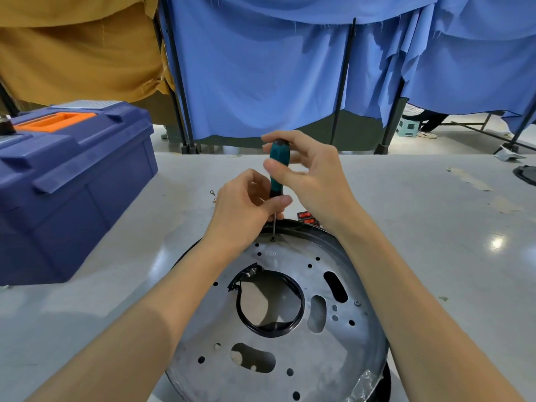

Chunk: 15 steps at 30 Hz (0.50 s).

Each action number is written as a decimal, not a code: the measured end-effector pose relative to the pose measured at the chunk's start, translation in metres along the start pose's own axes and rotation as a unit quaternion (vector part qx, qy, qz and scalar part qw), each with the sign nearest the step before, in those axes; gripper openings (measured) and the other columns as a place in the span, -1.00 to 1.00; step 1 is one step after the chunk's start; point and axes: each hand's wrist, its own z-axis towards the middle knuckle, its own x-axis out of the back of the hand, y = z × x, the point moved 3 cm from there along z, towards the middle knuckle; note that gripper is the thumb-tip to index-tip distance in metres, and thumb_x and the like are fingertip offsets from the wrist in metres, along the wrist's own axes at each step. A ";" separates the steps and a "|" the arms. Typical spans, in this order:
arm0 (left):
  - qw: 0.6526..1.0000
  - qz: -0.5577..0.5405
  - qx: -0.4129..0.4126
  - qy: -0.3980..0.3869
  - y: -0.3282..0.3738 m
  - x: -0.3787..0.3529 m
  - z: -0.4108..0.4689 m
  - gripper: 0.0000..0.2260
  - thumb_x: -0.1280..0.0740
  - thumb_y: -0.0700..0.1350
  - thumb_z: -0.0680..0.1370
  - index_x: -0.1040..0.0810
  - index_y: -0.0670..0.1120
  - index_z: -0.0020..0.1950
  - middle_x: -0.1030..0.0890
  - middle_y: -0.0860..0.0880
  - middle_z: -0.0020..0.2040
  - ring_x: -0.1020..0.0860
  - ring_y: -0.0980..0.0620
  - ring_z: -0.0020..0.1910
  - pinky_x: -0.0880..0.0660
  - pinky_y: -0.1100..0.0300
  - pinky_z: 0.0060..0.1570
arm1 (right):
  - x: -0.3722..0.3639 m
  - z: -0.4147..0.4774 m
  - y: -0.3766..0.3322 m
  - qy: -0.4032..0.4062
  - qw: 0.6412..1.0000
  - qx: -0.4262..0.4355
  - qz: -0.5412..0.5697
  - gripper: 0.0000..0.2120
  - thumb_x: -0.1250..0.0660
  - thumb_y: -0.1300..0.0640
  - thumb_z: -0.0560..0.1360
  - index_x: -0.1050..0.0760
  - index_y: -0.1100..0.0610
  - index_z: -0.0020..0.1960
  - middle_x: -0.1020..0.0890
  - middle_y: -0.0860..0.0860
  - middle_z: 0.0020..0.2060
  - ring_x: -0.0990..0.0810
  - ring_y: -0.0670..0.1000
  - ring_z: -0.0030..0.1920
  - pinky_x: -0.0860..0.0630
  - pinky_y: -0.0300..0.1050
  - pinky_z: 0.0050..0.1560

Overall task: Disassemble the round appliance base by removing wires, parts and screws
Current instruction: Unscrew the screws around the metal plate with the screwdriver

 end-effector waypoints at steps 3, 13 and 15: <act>1.000 0.026 -0.008 0.003 0.001 0.000 0.000 -0.71 -0.54 -0.07 0.40 -0.49 -0.11 -0.04 -0.65 -0.04 -0.32 -0.68 -0.06 -0.29 -0.61 -0.14 -0.11 | 0.002 0.000 0.001 0.015 0.999 0.002 -0.033 -0.63 -0.47 0.15 0.45 -0.55 0.00 0.24 -0.58 -0.01 0.00 -0.57 -0.08 -0.02 -0.54 -0.27 -0.03; 1.000 -0.001 -0.008 -0.007 0.001 0.000 0.001 -0.84 -0.46 -0.15 0.48 -0.53 -0.16 -0.04 -0.67 -0.06 -0.30 -0.67 -0.05 -0.27 -0.64 -0.02 -0.11 | 0.001 0.000 -0.002 0.004 1.000 0.006 -0.013 -0.70 -0.42 0.22 0.49 -0.55 0.03 0.19 -0.58 0.02 0.04 -0.58 -0.08 0.01 -0.53 -0.34 -0.04; 1.000 0.004 -0.011 -0.008 0.003 0.000 0.000 -0.83 -0.48 -0.13 0.46 -0.53 -0.13 -0.07 -0.67 -0.06 -0.30 -0.67 -0.06 -0.27 -0.63 0.03 -0.14 | 0.002 0.000 -0.001 0.016 1.000 0.004 -0.022 -0.64 -0.45 0.22 0.46 -0.54 0.02 0.22 -0.59 0.02 0.00 -0.57 -0.07 -0.01 -0.54 -0.28 -0.03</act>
